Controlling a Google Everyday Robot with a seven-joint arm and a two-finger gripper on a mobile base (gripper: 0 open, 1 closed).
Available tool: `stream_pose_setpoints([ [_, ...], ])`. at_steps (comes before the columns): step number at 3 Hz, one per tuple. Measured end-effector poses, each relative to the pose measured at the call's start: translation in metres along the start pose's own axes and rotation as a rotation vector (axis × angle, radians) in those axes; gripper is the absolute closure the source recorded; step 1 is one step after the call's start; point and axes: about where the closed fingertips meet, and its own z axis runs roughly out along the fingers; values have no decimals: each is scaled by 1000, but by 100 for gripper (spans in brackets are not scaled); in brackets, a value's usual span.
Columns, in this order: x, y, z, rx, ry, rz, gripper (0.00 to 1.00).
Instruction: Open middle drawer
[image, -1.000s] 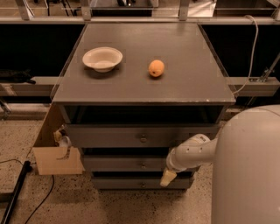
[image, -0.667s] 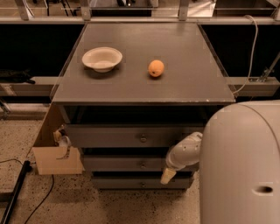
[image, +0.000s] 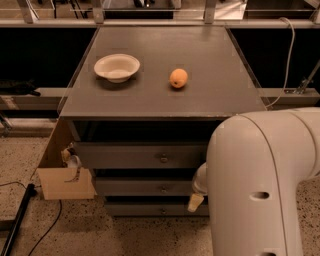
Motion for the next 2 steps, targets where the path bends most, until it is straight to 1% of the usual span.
stream_pose_setpoints([
  [1,0,0,0,0,0,0,18],
  [2,0,0,0,0,0,0,43],
])
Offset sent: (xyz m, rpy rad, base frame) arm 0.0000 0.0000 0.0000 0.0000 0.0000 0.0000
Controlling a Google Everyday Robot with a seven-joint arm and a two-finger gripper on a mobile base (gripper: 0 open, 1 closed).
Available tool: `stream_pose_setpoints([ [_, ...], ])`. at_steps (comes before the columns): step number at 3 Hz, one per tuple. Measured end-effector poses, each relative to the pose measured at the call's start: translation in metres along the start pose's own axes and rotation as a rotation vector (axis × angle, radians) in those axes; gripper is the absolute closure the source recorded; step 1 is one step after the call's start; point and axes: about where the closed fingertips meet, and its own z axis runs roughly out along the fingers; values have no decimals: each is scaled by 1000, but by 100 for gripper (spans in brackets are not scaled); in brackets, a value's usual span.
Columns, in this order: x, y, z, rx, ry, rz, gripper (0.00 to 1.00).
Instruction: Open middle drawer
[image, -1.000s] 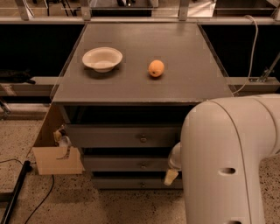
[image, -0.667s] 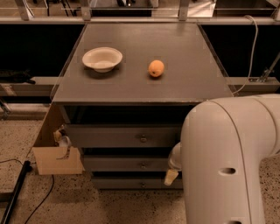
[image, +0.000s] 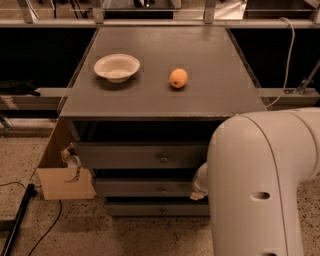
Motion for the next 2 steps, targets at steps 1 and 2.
stream_pose_setpoints([
  [1,12,11,-10,-20,26,38,65],
  [2,20,14,-21,-15,40,62,88],
])
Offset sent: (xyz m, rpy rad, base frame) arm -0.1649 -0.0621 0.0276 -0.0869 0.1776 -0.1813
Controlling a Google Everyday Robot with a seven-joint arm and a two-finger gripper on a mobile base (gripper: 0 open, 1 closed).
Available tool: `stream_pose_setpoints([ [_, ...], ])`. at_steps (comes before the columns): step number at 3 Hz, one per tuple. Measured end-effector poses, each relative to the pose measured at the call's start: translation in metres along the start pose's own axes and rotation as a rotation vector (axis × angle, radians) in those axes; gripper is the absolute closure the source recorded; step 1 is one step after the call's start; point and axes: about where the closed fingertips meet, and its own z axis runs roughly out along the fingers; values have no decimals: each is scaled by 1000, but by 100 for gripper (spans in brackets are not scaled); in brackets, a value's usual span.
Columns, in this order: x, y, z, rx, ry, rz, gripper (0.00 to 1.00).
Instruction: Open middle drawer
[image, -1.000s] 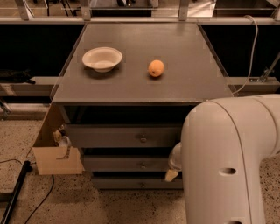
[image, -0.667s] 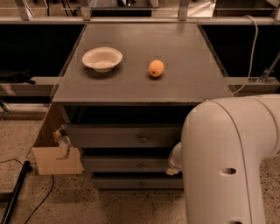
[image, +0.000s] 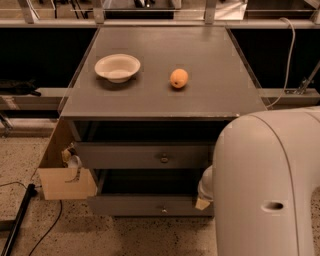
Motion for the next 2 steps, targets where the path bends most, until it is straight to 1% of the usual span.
stream_pose_setpoints([
  [1,6,4,-7,1,3,14,100],
  [2,6,4,-7,1,3,14,83],
])
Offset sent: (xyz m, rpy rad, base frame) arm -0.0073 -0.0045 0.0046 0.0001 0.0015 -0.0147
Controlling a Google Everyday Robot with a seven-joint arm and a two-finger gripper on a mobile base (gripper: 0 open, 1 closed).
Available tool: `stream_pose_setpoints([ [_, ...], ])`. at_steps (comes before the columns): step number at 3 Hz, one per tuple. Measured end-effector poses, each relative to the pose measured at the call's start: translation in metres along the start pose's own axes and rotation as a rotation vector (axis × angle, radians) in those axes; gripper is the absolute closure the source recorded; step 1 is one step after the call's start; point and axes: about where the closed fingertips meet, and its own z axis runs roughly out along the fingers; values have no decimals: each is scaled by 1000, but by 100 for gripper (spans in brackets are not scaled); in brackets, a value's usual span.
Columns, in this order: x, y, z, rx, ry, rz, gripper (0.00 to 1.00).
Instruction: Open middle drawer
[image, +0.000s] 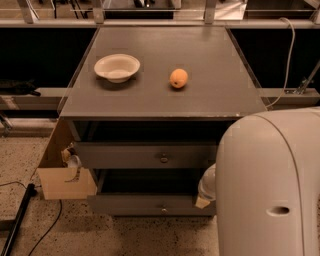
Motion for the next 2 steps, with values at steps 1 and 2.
stream_pose_setpoints([
  [1,0,0,0,0,0,0,60],
  [2,0,0,0,0,0,0,37],
])
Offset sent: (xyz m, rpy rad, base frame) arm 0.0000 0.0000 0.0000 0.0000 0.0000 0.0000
